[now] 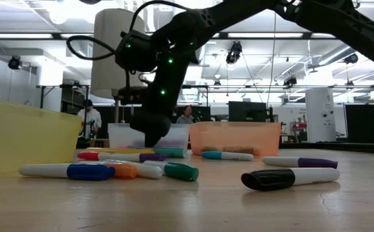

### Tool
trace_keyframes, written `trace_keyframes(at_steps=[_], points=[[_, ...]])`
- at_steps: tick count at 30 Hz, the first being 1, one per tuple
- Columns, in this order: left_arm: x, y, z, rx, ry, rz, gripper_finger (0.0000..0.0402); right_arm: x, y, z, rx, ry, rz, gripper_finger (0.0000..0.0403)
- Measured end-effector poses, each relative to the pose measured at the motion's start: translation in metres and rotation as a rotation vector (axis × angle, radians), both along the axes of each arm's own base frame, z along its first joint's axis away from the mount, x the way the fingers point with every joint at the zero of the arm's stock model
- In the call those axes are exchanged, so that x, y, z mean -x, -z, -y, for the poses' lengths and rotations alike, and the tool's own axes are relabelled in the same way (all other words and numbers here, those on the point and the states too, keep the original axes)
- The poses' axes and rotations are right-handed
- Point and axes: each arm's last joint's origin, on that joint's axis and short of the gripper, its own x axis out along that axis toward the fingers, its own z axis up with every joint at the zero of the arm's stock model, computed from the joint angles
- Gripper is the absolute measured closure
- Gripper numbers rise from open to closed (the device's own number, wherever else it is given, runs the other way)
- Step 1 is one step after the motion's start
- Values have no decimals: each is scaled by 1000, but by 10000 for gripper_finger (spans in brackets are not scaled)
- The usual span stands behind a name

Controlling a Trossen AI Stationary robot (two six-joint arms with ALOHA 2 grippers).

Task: Pick & Place Markers
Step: Put the light blue highlighter into the transparent bin

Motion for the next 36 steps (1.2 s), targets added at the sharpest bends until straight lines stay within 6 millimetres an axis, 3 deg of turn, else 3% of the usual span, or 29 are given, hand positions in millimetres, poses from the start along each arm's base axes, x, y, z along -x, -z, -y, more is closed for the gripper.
trace_keyframes(at_steps=[6,16,20,25,31,36], points=[[0,0,0,1,0,1,246,3,1,-13,-120,-57,-35,395],[0,0,0,1,2,1,246,6,-4,-67,-213,-163,-60,395],[0,0,0,2,2,-3,246,8,-14,-76,-153,-101,-33,395],[0,0,0,3,1,-4,246,13,-46,-70,-191,27,60,394],[0,1,0,2,2,-11,246,18,-73,-73,-475,209,143,387],[0,1,0,-24,13,-21,246,21,-75,-90,-640,352,121,328]])
